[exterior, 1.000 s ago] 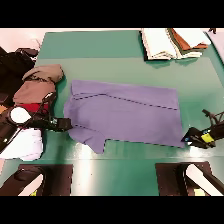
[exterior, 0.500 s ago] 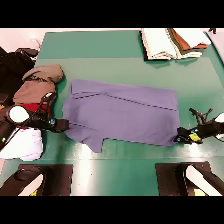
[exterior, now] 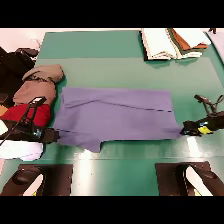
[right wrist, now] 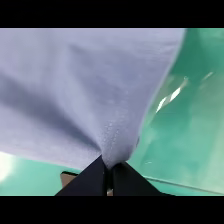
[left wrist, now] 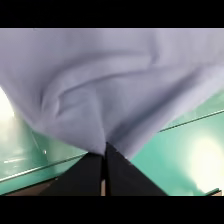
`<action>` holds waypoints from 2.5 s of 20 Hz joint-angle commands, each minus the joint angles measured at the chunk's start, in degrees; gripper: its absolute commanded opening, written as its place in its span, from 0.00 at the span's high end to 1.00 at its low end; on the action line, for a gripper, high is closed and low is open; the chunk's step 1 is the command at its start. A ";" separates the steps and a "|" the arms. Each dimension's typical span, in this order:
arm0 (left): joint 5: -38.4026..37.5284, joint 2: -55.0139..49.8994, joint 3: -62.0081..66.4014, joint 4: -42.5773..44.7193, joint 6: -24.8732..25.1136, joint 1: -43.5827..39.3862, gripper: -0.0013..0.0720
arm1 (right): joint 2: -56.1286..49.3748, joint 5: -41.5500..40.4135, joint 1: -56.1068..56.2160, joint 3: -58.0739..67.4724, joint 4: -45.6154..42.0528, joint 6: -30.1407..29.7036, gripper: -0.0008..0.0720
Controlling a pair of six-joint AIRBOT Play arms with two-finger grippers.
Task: Fold the shirts.
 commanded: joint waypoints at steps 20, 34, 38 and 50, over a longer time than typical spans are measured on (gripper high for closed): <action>31.85 -43.91 27.21 6.01 2.08 0.09 0.26 | -43.80 -10.51 5.73 40.44 10.12 -1.14 0.37; 32.17 -44.26 30.56 -5.64 1.16 -8.28 0.95 | -51.17 -8.87 -10.19 23.58 28.44 -15.30 0.32; 36.48 -46.64 30.64 -5.90 -1.97 -13.62 0.95 | -53.00 -14.47 -3.02 24.68 31.65 -16.59 0.62; 37.81 -69.35 43.87 -9.79 -1.55 -21.94 0.95 | -35.71 -7.76 12.37 46.71 31.71 -7.69 0.97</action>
